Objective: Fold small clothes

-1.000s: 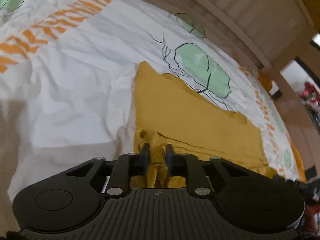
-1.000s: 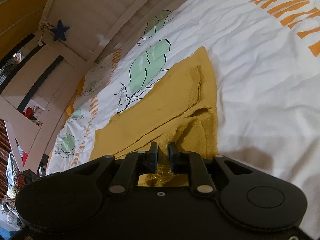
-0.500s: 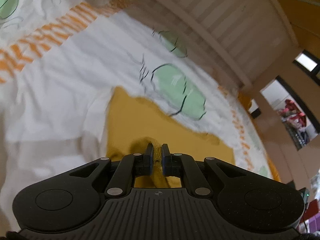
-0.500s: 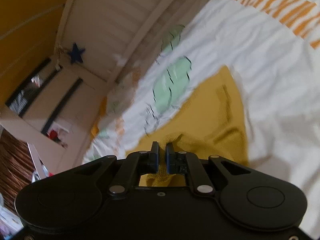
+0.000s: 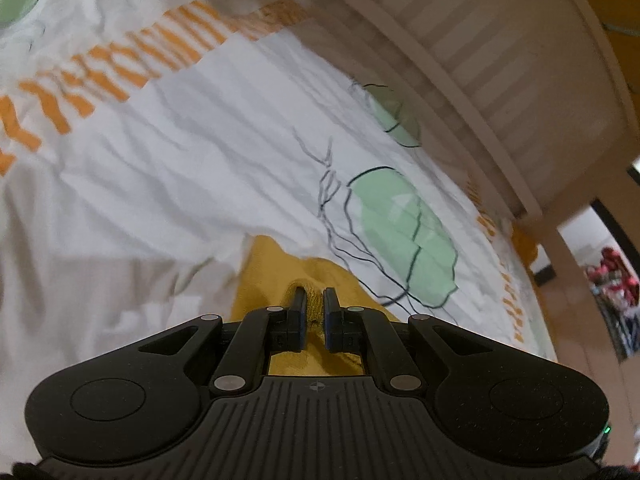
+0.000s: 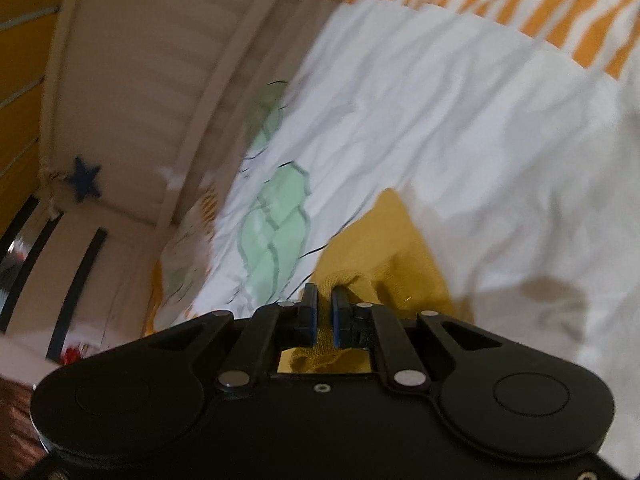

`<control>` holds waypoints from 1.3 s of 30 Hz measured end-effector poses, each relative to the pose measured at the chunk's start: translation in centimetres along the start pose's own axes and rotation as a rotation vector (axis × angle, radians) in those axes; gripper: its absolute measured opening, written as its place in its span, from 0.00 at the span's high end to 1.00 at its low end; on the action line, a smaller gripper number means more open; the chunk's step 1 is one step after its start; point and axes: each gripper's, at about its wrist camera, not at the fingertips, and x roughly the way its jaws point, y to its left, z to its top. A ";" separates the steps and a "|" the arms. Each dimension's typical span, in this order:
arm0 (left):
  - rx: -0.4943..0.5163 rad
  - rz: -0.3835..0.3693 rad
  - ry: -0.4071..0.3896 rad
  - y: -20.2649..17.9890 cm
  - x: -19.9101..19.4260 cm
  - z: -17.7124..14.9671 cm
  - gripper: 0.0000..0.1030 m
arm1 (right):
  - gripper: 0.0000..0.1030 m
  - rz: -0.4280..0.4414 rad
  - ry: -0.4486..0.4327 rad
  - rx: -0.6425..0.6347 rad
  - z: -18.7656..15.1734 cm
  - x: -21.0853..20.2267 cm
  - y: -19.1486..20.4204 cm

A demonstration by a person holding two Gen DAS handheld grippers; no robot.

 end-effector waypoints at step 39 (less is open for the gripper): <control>0.518 0.229 0.144 -5.5 3.6 -8.0 0.48 | 0.44 -0.416 0.147 -1.002 -10.2 7.2 10.3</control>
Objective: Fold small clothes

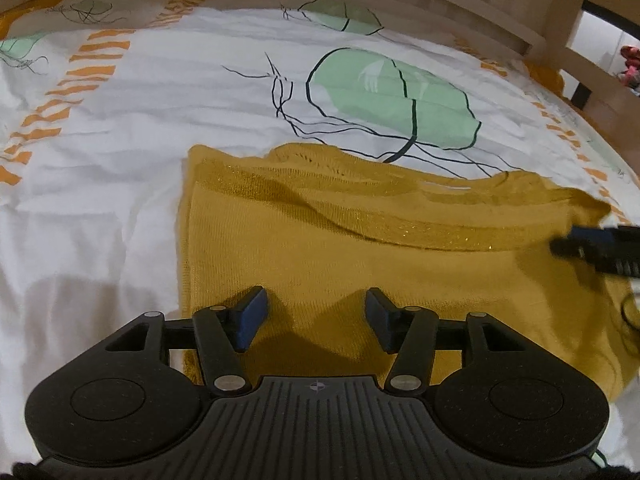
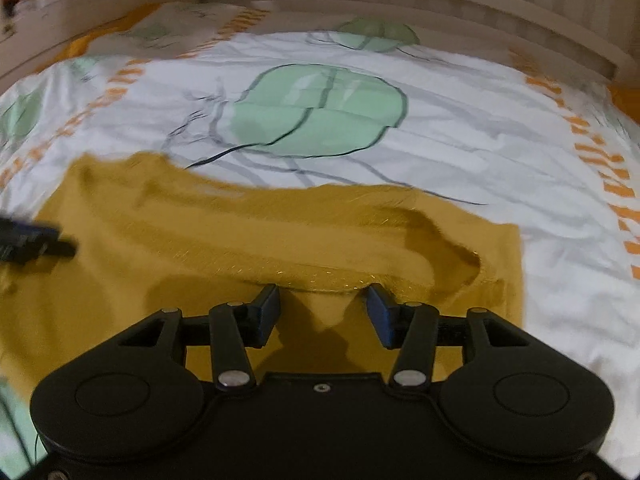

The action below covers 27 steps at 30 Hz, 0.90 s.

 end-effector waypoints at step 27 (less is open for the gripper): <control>-0.088 -0.025 0.042 0.3 2.7 4.3 0.36 | 0.24 0.025 -0.117 0.214 0.6 -4.0 -5.0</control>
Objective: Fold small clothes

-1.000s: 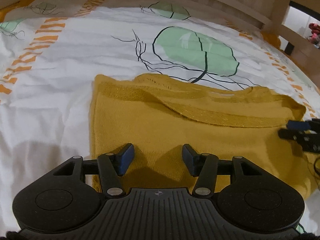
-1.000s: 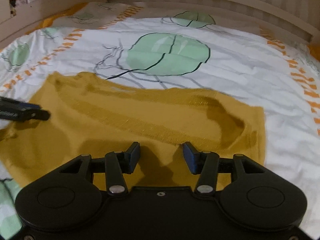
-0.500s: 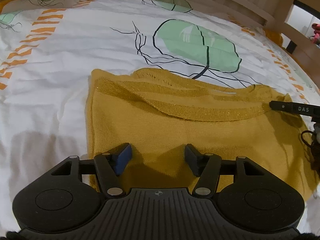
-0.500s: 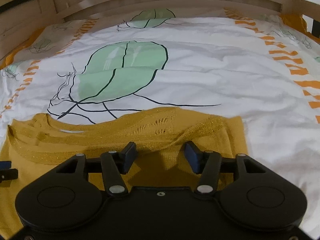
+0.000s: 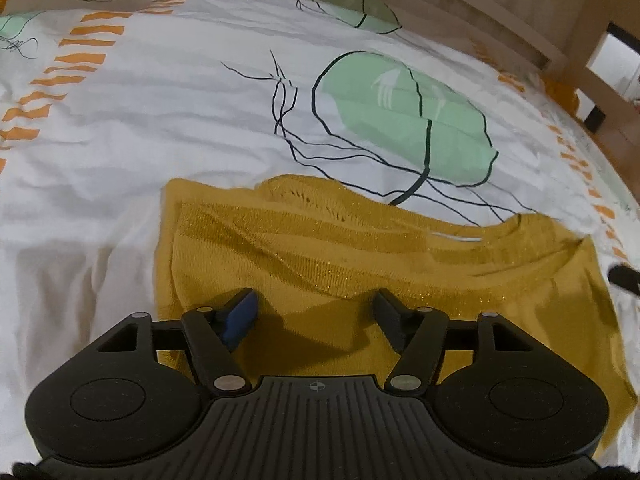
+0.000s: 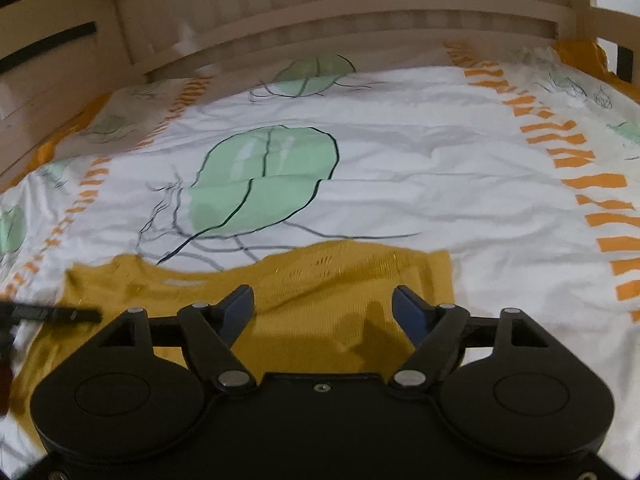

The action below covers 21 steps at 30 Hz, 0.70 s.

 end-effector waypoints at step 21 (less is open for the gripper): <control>-0.329 -0.125 -0.158 4.6 0.0 2.9 0.34 | 0.24 0.147 0.072 -0.420 -3.2 4.9 13.0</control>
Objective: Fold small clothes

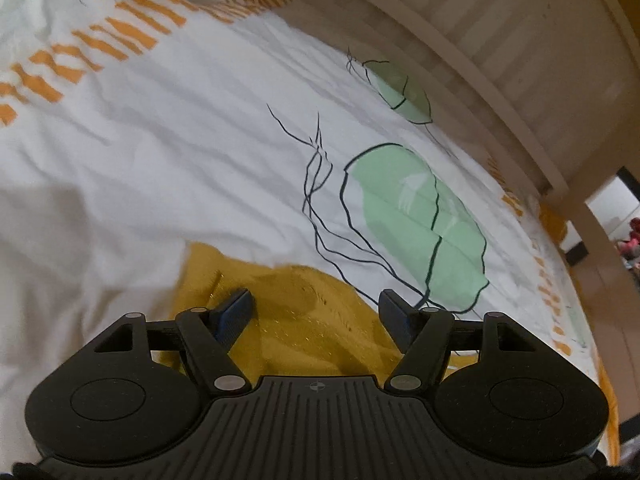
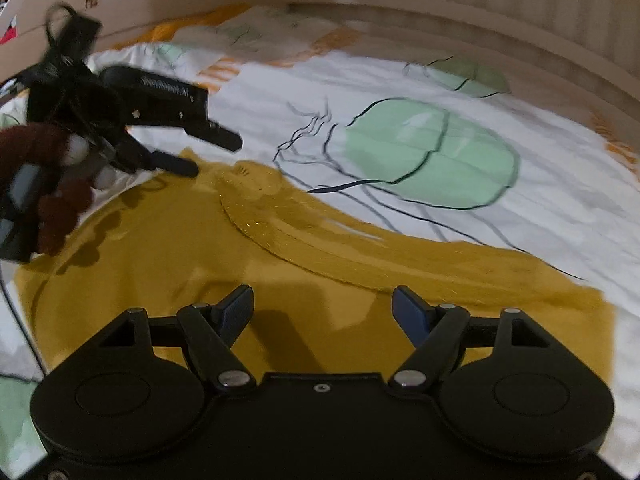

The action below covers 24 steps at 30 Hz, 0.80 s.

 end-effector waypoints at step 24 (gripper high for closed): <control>0.433 0.030 0.193 -8.0 -3.8 -8.2 0.33 | 0.19 -0.114 0.016 0.489 -3.9 -7.3 -12.3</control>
